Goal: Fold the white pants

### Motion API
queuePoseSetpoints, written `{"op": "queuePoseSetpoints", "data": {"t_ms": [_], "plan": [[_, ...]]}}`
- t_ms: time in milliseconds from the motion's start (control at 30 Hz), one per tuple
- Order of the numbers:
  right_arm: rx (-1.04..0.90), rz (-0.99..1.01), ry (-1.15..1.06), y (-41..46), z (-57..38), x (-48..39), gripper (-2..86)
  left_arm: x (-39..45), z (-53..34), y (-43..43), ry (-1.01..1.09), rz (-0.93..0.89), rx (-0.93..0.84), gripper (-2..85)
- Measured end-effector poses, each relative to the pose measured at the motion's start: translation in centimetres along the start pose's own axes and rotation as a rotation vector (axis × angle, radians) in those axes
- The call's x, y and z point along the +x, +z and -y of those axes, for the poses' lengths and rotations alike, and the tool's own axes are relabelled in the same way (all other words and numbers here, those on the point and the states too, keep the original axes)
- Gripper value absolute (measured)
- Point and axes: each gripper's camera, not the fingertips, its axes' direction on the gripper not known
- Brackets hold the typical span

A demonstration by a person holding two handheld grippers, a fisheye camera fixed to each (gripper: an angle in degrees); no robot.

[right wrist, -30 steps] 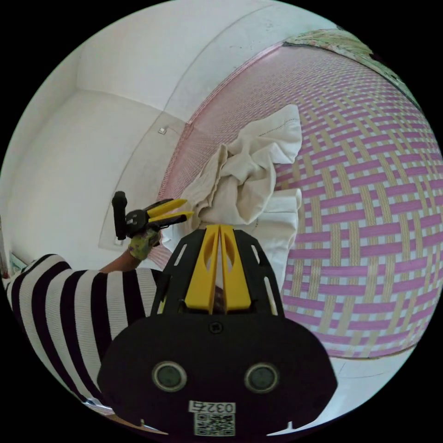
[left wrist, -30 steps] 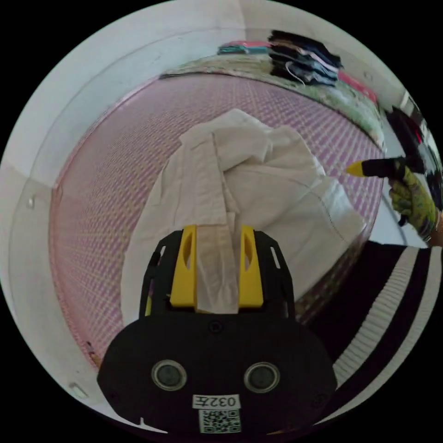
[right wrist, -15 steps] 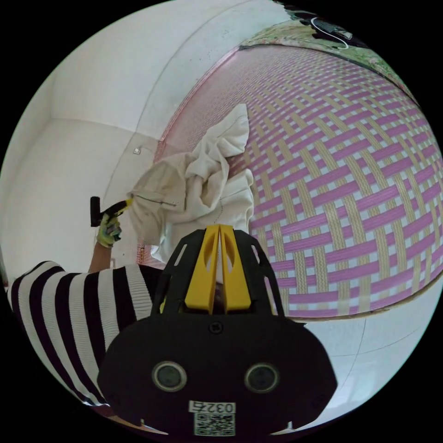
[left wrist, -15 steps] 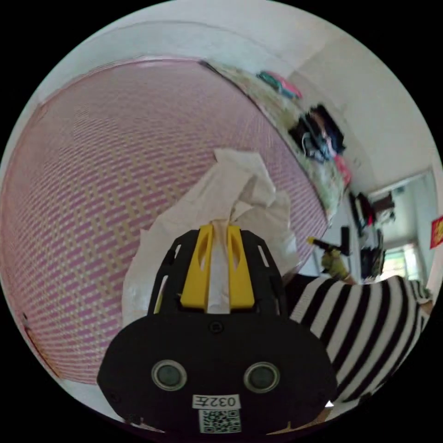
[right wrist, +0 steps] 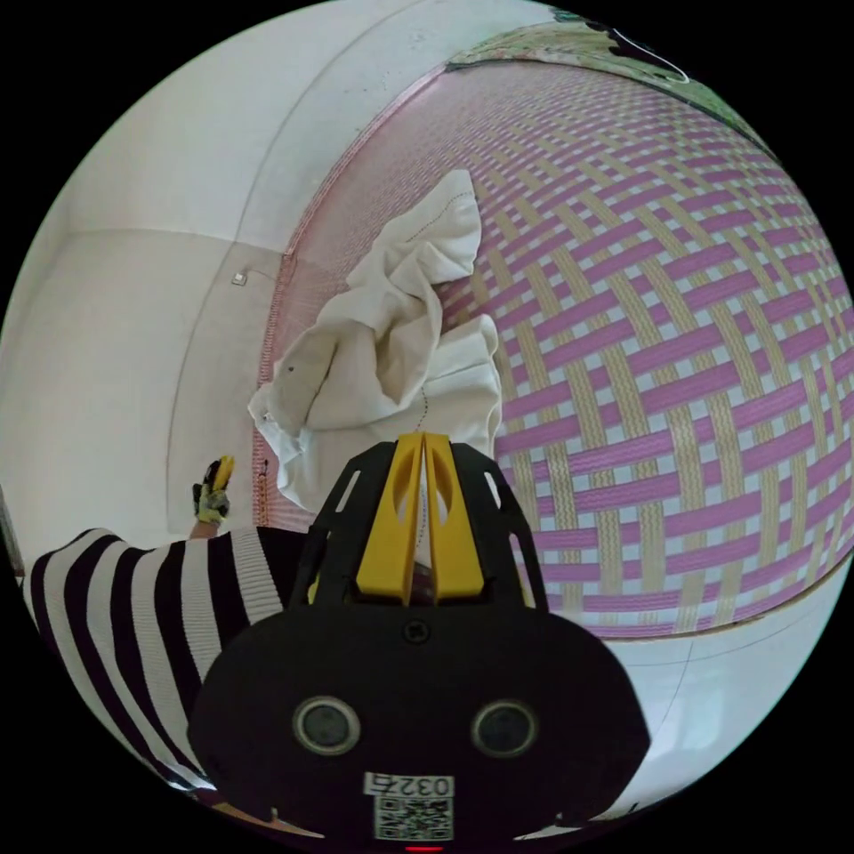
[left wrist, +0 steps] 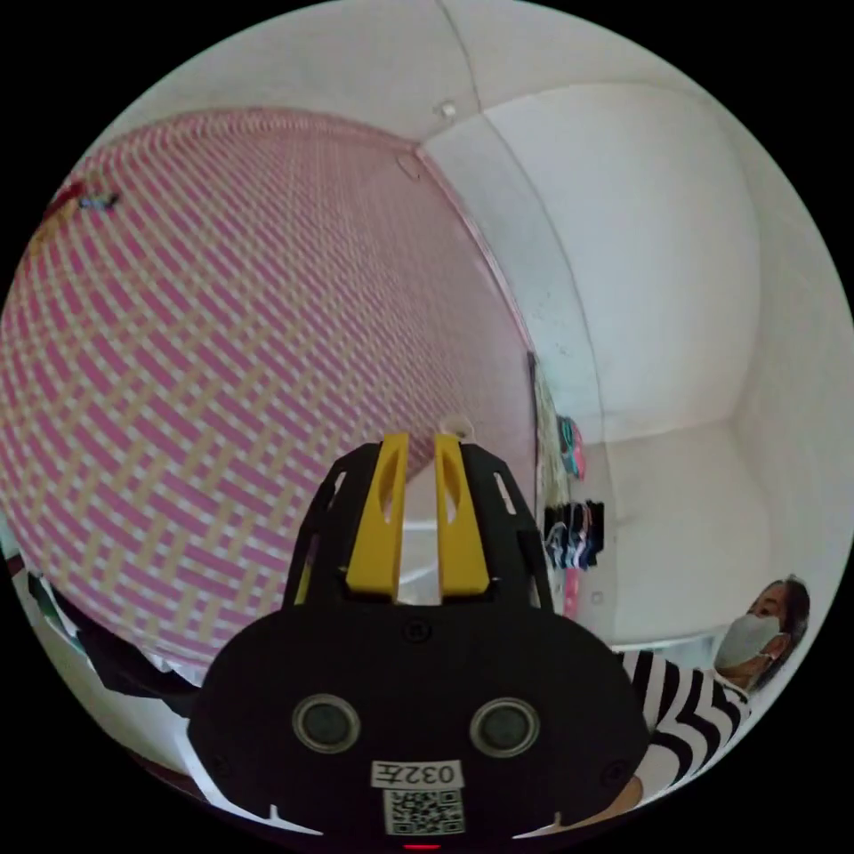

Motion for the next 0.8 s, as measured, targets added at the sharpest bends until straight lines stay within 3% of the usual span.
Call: {"op": "queuePoseSetpoints", "data": {"t_ms": [67, 233, 333, 433, 567, 800], "plan": [[-0.024, 0.026, 0.014, 0.3, 0.4, 0.2, -1.0, -1.6, -2.2, 5.4, -0.007, -0.104, -0.121, 6.8], [-0.048, 0.000, -0.029, 0.2, 1.2, -1.0, -0.8, 0.3, -2.5, 11.9, 0.056, -0.276, -0.209, 15.1], [-0.009, -0.066, 0.007, -0.4, 0.6, -0.7, 0.0, 3.0, -1.6, 15.8, 0.120, -0.133, -0.349, 16.4], [0.035, -0.112, 0.108, -1.3, -0.9, 1.0, 4.3, 3.5, -0.8, 18.3, 0.129, 0.011, -0.388, 12.9], [-0.013, -0.129, 0.188, -2.0, -3.9, 3.6, 8.1, 3.0, -0.6, 18.1, 0.091, 0.041, -0.278, 1.9], [-0.016, 0.011, 0.287, -1.8, -8.2, 6.9, 10.3, 0.7, 0.2, 18.2, 0.091, -0.047, -0.291, -0.2]]}}
